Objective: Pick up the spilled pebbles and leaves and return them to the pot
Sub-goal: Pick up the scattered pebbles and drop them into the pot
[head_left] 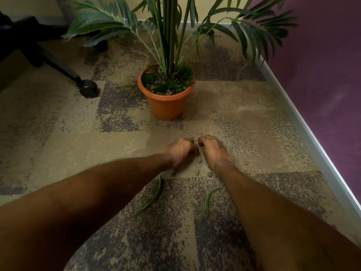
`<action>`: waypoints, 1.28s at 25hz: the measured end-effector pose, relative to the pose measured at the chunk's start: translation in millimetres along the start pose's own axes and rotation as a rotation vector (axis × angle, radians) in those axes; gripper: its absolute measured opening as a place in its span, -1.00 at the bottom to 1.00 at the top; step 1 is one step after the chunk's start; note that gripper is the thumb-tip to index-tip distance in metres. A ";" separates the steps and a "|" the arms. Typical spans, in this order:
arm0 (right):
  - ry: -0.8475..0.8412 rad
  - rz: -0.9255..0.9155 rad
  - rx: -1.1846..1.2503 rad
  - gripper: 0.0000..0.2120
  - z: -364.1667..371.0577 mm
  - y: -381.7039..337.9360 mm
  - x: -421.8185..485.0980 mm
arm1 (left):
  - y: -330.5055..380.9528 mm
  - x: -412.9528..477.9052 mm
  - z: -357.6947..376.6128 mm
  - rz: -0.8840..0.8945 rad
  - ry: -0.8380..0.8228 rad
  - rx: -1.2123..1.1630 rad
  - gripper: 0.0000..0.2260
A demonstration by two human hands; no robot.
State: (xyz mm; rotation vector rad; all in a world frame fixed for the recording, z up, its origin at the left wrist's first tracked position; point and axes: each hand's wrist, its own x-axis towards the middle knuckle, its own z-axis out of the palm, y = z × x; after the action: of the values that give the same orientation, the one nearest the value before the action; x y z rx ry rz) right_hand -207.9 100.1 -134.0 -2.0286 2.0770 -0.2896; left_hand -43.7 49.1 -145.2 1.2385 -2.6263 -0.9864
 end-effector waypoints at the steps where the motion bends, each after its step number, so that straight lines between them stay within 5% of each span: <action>1: 0.000 0.001 -0.004 -0.75 -0.6 0.3 -0.6 | 3.0 -2.0 1.5 0.040 -0.038 -0.002 -0.82; 8: 0.028 0.007 0.004 -0.68 -9.3 4.6 -5.1 | 19.0 -6.6 8.6 0.011 -0.116 -0.110 -0.81; 18: 0.057 -0.009 -0.032 -0.68 -33.6 2.6 -8.3 | 32.3 -3.8 -10.6 0.094 -0.112 0.320 -0.85; 23: 0.037 -0.087 -0.028 -0.77 -40.8 -24.6 -3.3 | 25.0 -10.2 -58.0 0.024 0.049 0.319 -0.82; 32: 0.085 -0.217 -0.027 -0.75 -39.2 -83.1 13.7 | 5.8 -26.9 -158.6 -0.131 0.586 0.232 -0.78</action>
State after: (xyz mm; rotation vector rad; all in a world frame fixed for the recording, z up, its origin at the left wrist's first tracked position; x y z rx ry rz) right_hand -140.3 83.6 -72.4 -2.2999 1.9169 -0.3918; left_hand 21.8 -11.4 -11.2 1.4830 -2.2503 -0.2591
